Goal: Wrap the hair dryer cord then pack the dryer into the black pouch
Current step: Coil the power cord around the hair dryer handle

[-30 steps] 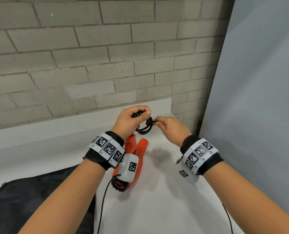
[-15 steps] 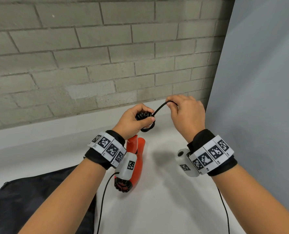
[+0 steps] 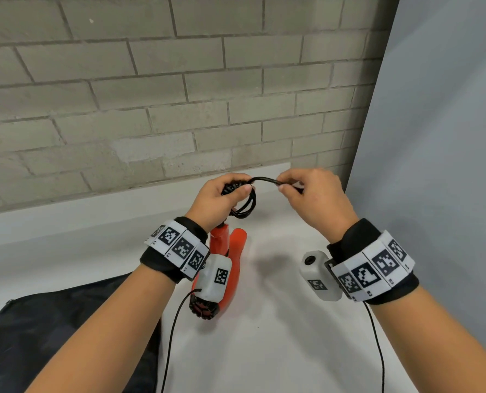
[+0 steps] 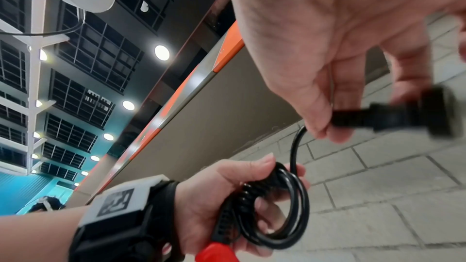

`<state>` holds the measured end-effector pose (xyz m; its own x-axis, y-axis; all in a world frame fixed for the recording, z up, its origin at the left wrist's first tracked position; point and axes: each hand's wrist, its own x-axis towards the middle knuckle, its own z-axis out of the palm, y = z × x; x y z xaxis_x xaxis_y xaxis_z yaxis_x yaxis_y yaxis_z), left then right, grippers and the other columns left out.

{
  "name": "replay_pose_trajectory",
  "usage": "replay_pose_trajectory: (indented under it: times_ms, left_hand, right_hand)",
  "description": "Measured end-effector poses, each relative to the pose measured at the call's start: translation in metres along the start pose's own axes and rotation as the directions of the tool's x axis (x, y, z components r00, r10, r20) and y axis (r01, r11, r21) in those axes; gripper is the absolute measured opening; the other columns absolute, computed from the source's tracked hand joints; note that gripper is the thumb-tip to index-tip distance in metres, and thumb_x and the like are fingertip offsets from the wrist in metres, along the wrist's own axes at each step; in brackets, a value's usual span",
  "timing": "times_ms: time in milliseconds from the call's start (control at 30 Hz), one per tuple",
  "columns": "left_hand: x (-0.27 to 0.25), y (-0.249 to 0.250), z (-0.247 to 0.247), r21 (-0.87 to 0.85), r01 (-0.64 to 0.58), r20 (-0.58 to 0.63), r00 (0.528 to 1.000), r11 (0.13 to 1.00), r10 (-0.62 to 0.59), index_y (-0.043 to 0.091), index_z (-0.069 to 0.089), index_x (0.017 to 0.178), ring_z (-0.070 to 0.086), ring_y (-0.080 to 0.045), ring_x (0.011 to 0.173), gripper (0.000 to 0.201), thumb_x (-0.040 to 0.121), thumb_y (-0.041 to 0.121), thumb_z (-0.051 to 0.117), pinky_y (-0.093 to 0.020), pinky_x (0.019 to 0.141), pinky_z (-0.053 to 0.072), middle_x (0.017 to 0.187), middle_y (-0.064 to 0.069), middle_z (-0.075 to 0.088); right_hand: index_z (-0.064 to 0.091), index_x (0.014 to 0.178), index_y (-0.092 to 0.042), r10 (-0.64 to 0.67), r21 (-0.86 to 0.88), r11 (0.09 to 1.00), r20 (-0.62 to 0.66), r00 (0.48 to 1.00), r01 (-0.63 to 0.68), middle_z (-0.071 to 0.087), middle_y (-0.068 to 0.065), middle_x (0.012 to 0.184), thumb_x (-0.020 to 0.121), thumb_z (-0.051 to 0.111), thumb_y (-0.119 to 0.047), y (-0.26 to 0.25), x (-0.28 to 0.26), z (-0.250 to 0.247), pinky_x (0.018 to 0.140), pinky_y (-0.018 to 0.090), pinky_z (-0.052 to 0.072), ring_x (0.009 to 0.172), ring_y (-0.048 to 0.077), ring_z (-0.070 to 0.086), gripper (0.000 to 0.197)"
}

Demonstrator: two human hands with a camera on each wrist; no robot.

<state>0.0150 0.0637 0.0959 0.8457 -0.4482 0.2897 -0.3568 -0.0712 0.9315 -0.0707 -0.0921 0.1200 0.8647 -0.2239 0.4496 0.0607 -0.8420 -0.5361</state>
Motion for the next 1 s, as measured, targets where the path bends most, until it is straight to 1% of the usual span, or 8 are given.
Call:
replay_pose_trajectory:
  times_ms: [133,233,367,467,600,833,933,1000]
  left_hand:
    - [0.000,0.000,0.002,-0.027,-0.012,-0.038,0.999,1.000,0.011,0.019,0.060,0.097,0.052,0.006,0.057,0.016,0.088,0.009,0.053,-0.010,0.059,0.044,0.083,0.004,0.062]
    - [0.001,-0.002,0.003,-0.017,-0.022,-0.063,0.998,1.000,0.021,0.018,0.060,0.100,0.049,0.005,0.053,0.016,0.088,0.010,0.053,-0.008,0.060,0.043,0.075,0.006,0.056]
    - [0.002,-0.002,0.004,-0.063,-0.005,-0.078,0.997,0.998,0.000,0.018,0.060,0.100,0.050,0.004,0.055,0.015,0.089,0.011,0.053,-0.011,0.063,0.041,0.076,0.006,0.056]
    - [0.000,-0.001,0.005,-0.103,0.001,-0.062,0.998,0.995,-0.008,0.018,0.060,0.098,0.052,0.007,0.058,0.014,0.090,0.012,0.050,-0.009,0.064,0.040,0.078,0.006,0.057]
    - [-0.002,0.002,0.006,-0.181,0.020,0.008,1.000,0.983,-0.019,0.022,0.062,0.089,0.060,-0.003,0.077,0.020,0.092,0.014,0.045,-0.017,0.077,0.046,0.084,0.003,0.063]
    - [-0.004,0.002,0.004,-0.255,0.063,-0.006,0.998,0.965,-0.066,0.018,0.062,0.094,0.063,-0.004,0.079,0.031,0.097,0.016,0.032,-0.019,0.077,0.050,0.090,0.002,0.066]
    - [-0.005,0.003,0.004,-0.243,0.072,-0.016,0.997,0.967,-0.079,0.015,0.061,0.097,0.063,-0.002,0.077,0.031,0.097,0.014,0.030,-0.016,0.074,0.050,0.089,0.003,0.064]
    - [-0.005,0.004,0.005,-0.231,0.073,-0.018,0.997,0.970,-0.080,0.014,0.060,0.098,0.061,-0.005,0.081,0.030,0.097,0.014,0.030,-0.018,0.078,0.048,0.089,0.004,0.064]
  right_hand:
    - [0.061,0.084,-0.022,0.033,0.155,0.986,0.195,0.980,-0.064,0.062,-0.009,0.073,0.086,0.059,-0.019,0.001,-0.004,0.006,0.052,0.011,0.042,0.050,0.000,0.055,0.005]
    - [0.055,0.074,-0.028,0.006,0.271,0.959,0.257,0.966,-0.078,0.064,-0.002,0.079,0.083,0.063,-0.017,-0.003,-0.004,0.006,0.062,0.014,0.046,0.065,0.005,0.063,0.017]
    - [0.054,0.074,-0.026,-0.023,0.417,0.903,0.299,0.954,-0.109,0.056,-0.004,0.082,0.080,0.066,-0.008,-0.013,-0.004,0.006,0.043,0.013,0.045,0.045,0.002,0.058,0.023]
    - [0.054,0.076,-0.023,0.015,0.603,0.788,0.181,0.983,-0.124,0.052,-0.004,0.080,0.082,0.062,-0.001,-0.020,-0.003,0.013,0.053,0.028,0.056,0.058,0.019,0.064,0.024]
    - [0.051,0.076,-0.023,0.053,0.721,0.686,0.088,0.995,-0.100,0.053,-0.003,0.080,0.083,0.058,0.004,-0.026,-0.003,0.032,0.055,0.023,0.058,0.066,0.011,0.062,0.029]
    - [0.051,0.076,-0.024,0.032,0.541,0.840,-0.143,0.989,0.051,0.057,-0.005,0.078,0.076,0.067,-0.004,-0.025,-0.007,0.054,0.070,0.030,0.054,0.072,0.011,0.054,0.025]
    - [0.049,0.074,-0.023,0.009,0.478,0.877,-0.129,0.992,0.054,0.056,-0.006,0.076,0.076,0.069,-0.010,-0.022,-0.008,0.055,0.060,0.010,0.044,0.062,0.008,0.049,0.024]
    - [0.046,0.069,-0.029,0.011,0.446,0.894,-0.122,0.992,0.045,0.056,-0.008,0.075,0.075,0.071,-0.012,-0.019,-0.007,0.053,0.058,0.008,0.041,0.060,0.005,0.047,0.031]
